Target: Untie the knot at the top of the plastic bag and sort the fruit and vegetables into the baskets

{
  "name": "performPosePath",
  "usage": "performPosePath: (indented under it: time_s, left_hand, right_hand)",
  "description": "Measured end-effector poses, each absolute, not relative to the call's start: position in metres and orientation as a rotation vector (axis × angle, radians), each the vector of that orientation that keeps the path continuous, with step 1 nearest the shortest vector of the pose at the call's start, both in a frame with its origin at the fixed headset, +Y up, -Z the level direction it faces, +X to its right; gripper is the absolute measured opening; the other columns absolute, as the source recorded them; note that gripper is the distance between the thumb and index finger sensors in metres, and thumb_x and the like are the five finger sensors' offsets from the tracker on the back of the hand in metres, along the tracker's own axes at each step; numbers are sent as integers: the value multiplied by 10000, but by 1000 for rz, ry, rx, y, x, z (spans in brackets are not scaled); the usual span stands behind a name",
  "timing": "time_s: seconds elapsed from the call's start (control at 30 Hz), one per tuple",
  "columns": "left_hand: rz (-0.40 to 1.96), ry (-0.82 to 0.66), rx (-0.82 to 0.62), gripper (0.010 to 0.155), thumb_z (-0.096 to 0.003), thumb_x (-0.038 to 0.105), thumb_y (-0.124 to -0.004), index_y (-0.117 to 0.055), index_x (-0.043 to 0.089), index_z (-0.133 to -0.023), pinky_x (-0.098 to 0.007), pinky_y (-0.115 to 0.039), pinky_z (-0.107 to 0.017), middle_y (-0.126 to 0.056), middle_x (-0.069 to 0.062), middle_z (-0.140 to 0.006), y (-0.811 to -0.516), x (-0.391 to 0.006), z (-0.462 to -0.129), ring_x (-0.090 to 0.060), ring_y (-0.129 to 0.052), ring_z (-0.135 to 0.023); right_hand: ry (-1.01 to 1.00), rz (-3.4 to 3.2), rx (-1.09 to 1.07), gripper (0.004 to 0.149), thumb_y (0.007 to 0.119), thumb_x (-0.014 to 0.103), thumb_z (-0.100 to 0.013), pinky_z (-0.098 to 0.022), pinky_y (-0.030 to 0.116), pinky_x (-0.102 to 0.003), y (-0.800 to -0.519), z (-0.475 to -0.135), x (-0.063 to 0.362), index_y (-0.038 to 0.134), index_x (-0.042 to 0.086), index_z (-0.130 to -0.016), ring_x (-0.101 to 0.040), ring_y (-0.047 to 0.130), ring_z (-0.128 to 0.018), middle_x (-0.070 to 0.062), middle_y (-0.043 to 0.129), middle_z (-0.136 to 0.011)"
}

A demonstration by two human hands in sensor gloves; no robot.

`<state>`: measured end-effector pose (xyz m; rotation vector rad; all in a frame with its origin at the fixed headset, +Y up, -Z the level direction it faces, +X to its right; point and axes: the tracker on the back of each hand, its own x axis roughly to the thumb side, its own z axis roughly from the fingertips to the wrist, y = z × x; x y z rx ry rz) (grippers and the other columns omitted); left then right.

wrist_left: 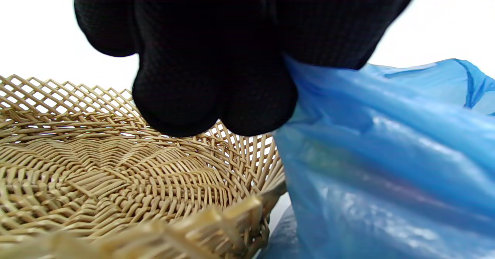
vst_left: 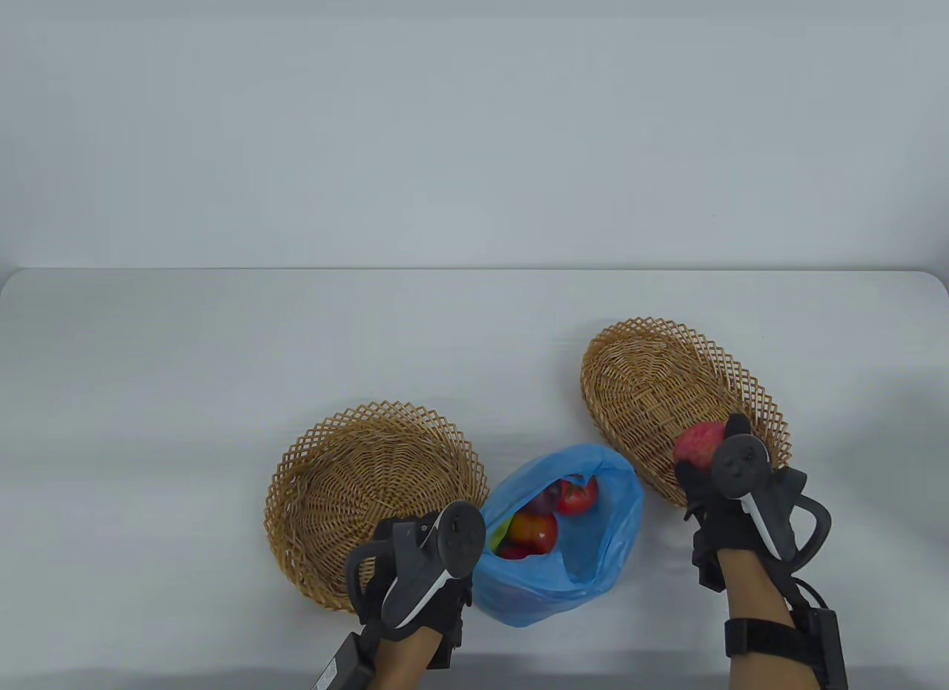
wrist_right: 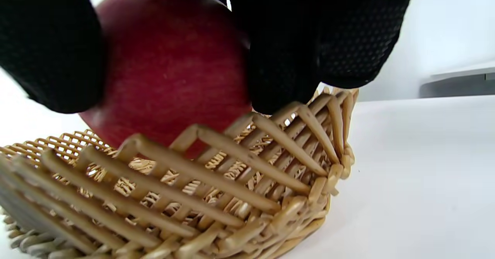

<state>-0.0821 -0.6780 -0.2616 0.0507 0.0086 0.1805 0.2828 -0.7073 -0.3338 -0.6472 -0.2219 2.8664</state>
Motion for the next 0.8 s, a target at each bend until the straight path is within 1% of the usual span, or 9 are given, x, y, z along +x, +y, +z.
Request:
performPosePath:
  time_s: [0.17, 0.3, 0.43, 0.5, 0.53, 0.6, 0.67, 0.77, 0.8]
  left_hand:
    - [183, 10, 50, 422, -420, 428, -877, -899, 266, -810, -531, -734, -647, -1070, 61, -553, -678, -82, -261, -223, -1078, -491]
    - [179, 10, 49, 422, -420, 429, -876, -899, 269, -810, -531, -734, -647, -1069, 63, -553, -678, -82, -261, -220, -1077, -493]
    - [181, 10, 48, 421, -422, 430, -875, -899, 268, -810, -530, -733, -650, -1069, 65, -554, -678, -82, -262, -218, -1077, -494]
    - [184, 9, 47, 422, -423, 431, -874, -898, 269, -812, -529, -734, -651, -1068, 68, -555, -678, -82, -262, -218, -1077, -494]
    - [185, 9, 48, 423, -423, 432, -874, -897, 270, -812, -529, -733, -651, -1069, 67, -555, -678, -82, -262, -216, -1077, -495]
    - [184, 9, 48, 420, -425, 432, -873, -898, 271, -812, -529, -732, -653, -1067, 68, -557, -679, -82, -262, -217, -1076, -498]
    - [183, 9, 46, 419, -427, 431, -870, -896, 272, -814, -529, -731, -654, -1066, 67, -559, -678, -82, -262, -217, -1076, -498]
    - [183, 7, 49, 421, -429, 431, -866, -892, 274, -818, -529, -728, -658, -1064, 69, -564, -678, -81, -262, -217, -1074, -505]
    - [180, 4, 48, 420, -429, 431, -865, -890, 277, -819, -530, -726, -660, -1063, 70, -566, -679, -81, -262, -216, -1074, -506]
  right_hand:
    - [-204, 2860, -653, 946, 916, 510, -373, -591, 734, -557, -708, -334, 283, 391, 144, -1069, -369, 840, -832, -255, 577, -1065]
    - [-241, 2860, -637, 910, 898, 499, -389, -608, 702, -577, -705, -332, 281, 404, 146, -1067, -395, 804, -857, -250, 575, -1066]
    - [-350, 2848, -555, 875, 878, 512, -401, -632, 637, -619, -689, -327, 270, 433, 155, -1065, -443, 723, -901, -236, 559, -1079]
    - [-480, 2849, -445, 800, 874, 519, -402, -633, 632, -624, -672, -318, 256, 537, 174, -1040, -441, 722, -903, -197, 625, -1065]
    - [-525, 2854, -403, 731, 871, 523, -403, -635, 634, -622, -666, -315, 250, 618, 196, -1007, -434, 732, -900, -165, 705, -1034]
    - [-671, 2865, -247, 599, 867, 534, -402, -632, 662, -604, -648, -301, 228, 766, 238, -912, -382, 807, -861, -97, 856, -935]
    - [-724, 2878, -55, 476, 858, 543, -402, -609, 744, -550, -638, -288, 206, 875, 279, -797, -298, 934, -751, -31, 977, -801]
    - [-617, 2900, 225, 398, 842, 565, -397, -557, 810, -498, -635, -275, 172, 960, 294, -664, -245, 1015, -608, 5, 1058, -645]
    - [-487, 2929, 359, 395, 842, 566, -396, -547, 816, -493, -640, -273, 154, 966, 293, -653, -245, 1022, -586, 3, 1066, -625]
